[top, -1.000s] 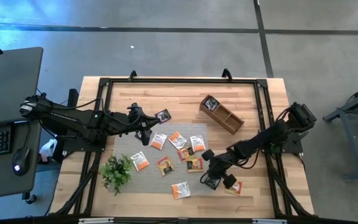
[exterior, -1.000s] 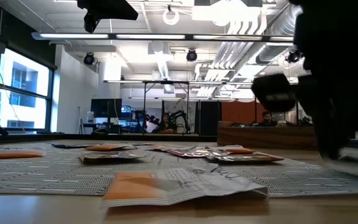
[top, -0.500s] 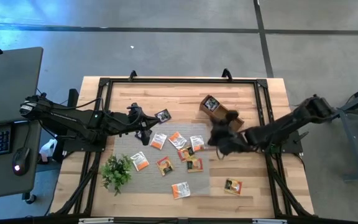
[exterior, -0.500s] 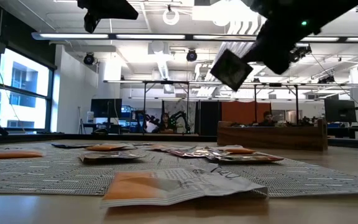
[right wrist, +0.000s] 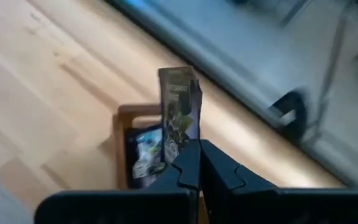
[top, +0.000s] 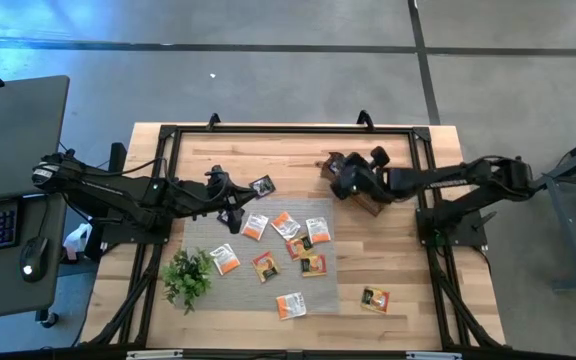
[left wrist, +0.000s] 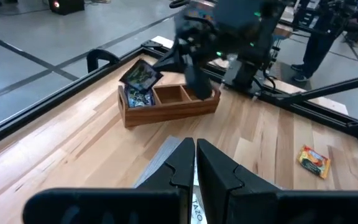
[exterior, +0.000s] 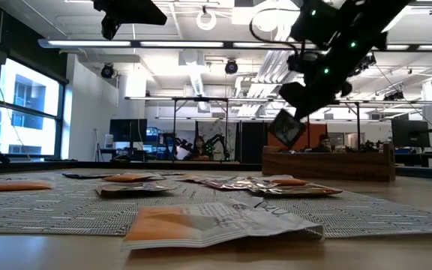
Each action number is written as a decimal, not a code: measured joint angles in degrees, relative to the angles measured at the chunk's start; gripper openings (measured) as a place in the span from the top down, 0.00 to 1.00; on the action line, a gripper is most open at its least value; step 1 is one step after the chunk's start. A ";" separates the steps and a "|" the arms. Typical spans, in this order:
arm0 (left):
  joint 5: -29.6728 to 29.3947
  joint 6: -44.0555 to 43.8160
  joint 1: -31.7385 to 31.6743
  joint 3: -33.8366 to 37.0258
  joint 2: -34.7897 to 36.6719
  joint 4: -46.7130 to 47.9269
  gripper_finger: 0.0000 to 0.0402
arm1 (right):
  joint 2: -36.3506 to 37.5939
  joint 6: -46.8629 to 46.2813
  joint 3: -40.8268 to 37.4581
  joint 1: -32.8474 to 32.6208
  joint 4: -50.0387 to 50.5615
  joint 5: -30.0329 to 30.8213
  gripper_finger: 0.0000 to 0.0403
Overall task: Pick & Place Tea
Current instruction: Put the black tea bag into the left section of the wooden organizer
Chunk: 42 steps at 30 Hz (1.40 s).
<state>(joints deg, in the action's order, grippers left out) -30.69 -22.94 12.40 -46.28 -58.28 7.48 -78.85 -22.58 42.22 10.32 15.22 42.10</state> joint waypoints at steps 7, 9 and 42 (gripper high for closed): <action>0.36 0.03 0.00 -0.02 -0.87 -0.11 0.96 | -2.73 -5.03 0.01 6.36 -2.45 -9.46 1.00; 0.36 0.02 0.00 -0.02 -0.87 -0.13 0.96 | -3.84 -5.75 0.02 7.39 -4.41 -12.08 0.99; 0.36 -0.02 0.00 -0.02 -0.87 -0.08 0.96 | 1.71 -7.70 0.09 1.15 3.78 -3.09 0.87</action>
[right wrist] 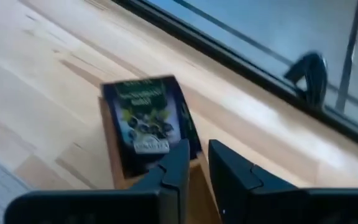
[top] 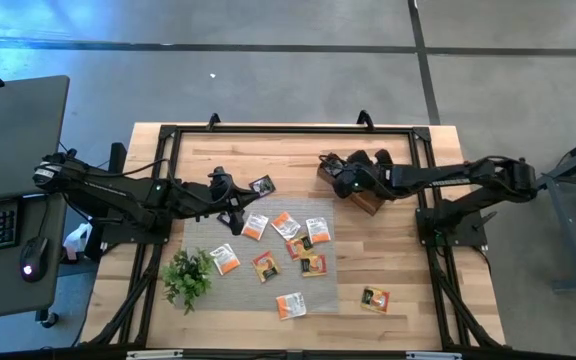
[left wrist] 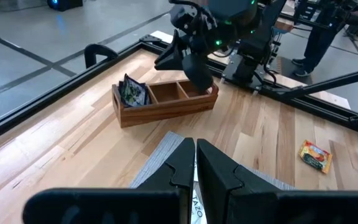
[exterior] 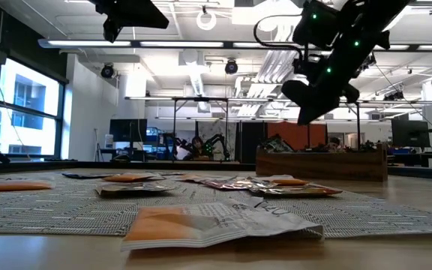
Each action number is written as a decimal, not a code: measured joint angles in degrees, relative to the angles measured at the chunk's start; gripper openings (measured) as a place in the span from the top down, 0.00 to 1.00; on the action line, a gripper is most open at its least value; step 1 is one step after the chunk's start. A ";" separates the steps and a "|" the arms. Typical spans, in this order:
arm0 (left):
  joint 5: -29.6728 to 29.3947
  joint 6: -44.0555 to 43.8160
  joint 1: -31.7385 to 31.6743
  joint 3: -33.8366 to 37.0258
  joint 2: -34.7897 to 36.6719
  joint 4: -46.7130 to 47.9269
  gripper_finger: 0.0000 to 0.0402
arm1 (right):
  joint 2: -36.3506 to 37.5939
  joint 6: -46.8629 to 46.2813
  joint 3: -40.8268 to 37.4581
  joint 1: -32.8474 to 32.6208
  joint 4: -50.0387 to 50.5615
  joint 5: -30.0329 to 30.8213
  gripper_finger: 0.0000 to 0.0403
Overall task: Pick & Place Tea
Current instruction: Put the black tea bag into the left section of the wooden organizer
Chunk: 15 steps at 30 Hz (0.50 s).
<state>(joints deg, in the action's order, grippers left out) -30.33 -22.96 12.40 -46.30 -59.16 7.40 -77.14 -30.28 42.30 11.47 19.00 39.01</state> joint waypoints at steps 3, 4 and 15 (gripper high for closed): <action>-0.02 0.00 0.00 0.00 0.00 -0.02 0.96 | -0.39 6.03 0.00 0.27 -5.56 -2.43 0.92; -0.02 0.00 0.00 0.00 0.00 -0.04 0.96 | -0.83 9.03 0.00 0.46 -8.01 -3.73 0.95; -0.07 -0.03 0.00 0.01 0.00 -0.10 0.96 | -8.56 20.09 0.04 4.63 -20.24 -15.83 0.99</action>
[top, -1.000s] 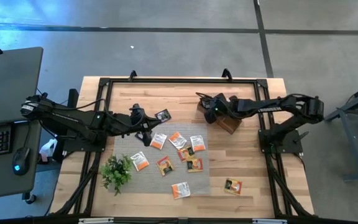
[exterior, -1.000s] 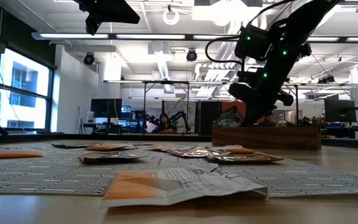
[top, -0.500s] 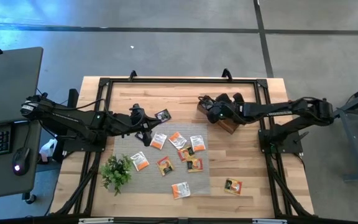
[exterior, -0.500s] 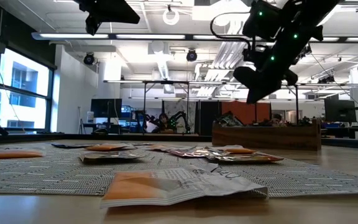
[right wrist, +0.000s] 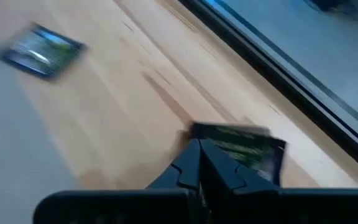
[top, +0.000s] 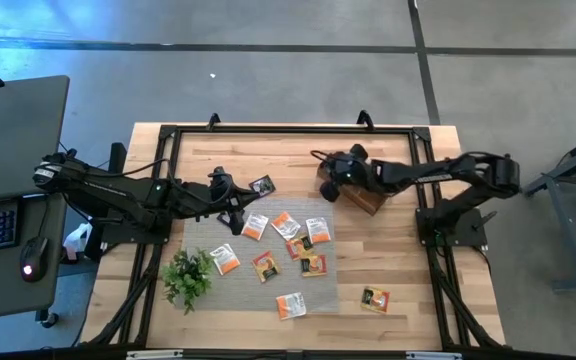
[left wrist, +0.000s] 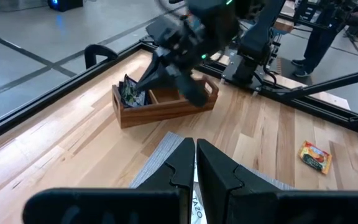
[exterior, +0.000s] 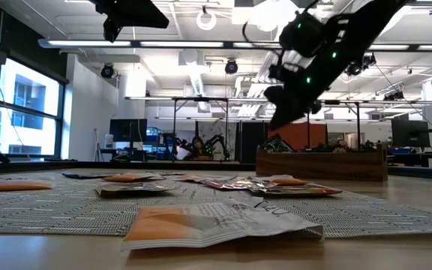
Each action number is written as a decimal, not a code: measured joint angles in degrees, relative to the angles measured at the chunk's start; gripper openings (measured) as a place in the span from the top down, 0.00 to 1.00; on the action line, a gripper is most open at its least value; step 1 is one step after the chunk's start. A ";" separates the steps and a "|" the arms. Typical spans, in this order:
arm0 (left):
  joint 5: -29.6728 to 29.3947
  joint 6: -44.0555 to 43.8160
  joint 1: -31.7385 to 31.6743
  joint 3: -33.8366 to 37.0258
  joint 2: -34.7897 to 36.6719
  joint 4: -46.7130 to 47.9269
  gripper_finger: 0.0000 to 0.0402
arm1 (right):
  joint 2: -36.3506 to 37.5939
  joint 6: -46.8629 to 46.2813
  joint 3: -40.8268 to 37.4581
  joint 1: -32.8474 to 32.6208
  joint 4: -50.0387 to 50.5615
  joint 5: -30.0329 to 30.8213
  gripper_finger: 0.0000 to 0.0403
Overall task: Pick & Place Tea
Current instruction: Put the black tea bag into the left section of the wooden organizer
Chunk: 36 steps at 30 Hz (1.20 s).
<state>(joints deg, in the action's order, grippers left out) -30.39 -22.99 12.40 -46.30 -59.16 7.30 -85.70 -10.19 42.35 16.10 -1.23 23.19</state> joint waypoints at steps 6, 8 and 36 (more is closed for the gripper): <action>0.00 -0.01 0.00 0.01 0.00 0.11 0.96 | -4.31 1.61 -0.04 4.11 0.30 6.50 0.99; -0.02 -0.01 0.00 0.01 0.00 0.13 0.96 | -4.26 1.28 -0.04 4.96 0.99 7.46 0.99; -0.07 0.16 0.00 0.01 0.00 0.10 0.96 | -0.65 -5.66 -0.07 2.68 13.27 6.00 1.00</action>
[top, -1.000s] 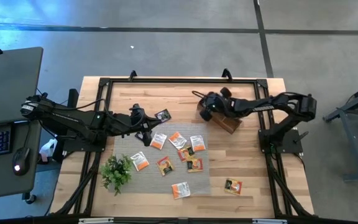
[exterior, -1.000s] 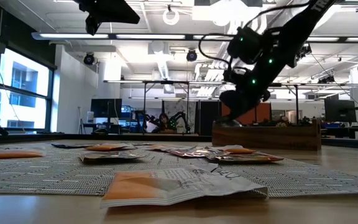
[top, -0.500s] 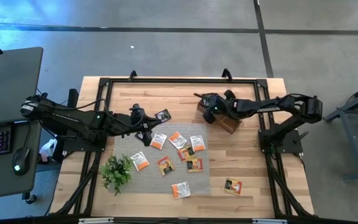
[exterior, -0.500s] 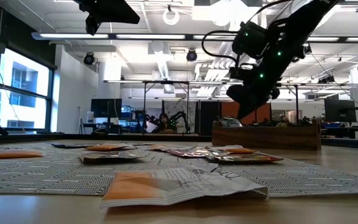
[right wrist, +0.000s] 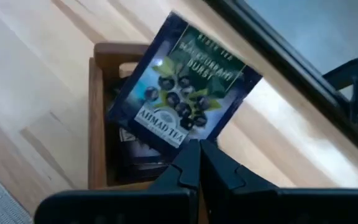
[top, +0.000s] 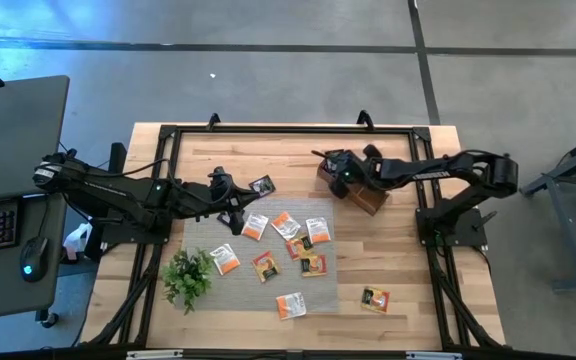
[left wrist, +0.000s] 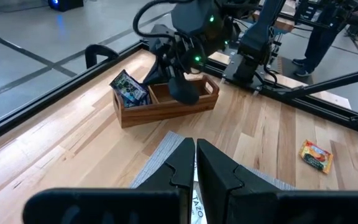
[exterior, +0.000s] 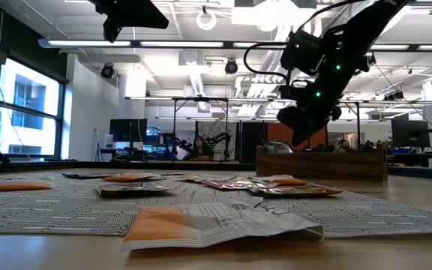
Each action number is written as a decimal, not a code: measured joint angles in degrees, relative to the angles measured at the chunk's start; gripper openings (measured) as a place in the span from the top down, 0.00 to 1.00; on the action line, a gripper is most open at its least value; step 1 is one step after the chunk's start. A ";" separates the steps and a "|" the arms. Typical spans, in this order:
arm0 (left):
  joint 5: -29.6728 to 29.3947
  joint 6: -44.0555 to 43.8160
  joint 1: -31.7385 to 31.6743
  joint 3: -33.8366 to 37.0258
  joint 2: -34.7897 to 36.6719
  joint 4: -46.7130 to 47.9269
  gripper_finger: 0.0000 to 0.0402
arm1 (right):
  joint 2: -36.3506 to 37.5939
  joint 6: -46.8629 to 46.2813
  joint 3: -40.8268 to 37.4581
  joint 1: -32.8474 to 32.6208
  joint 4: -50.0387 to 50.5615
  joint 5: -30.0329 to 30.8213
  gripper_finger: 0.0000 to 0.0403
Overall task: Pick & Place Tea
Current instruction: Put the black tea bag into the left section of the wooden organizer
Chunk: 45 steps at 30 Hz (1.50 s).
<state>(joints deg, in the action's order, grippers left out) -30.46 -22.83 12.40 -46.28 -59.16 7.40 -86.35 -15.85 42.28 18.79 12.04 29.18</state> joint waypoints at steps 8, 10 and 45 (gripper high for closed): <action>-0.01 0.00 0.00 0.00 0.00 -0.02 0.96 | -2.45 -1.70 0.00 -0.02 0.05 -1.88 1.00; -0.02 0.00 0.00 0.00 0.00 -0.02 0.96 | -2.61 -2.10 0.02 -0.02 -0.36 -3.56 1.00; -0.02 0.00 0.00 0.00 0.00 -0.02 0.96 | -2.77 7.13 0.04 4.22 -2.24 -1.79 1.00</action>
<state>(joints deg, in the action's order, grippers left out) -30.48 -22.83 12.40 -46.28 -59.16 7.38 -89.12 -8.72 42.33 23.00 9.80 27.39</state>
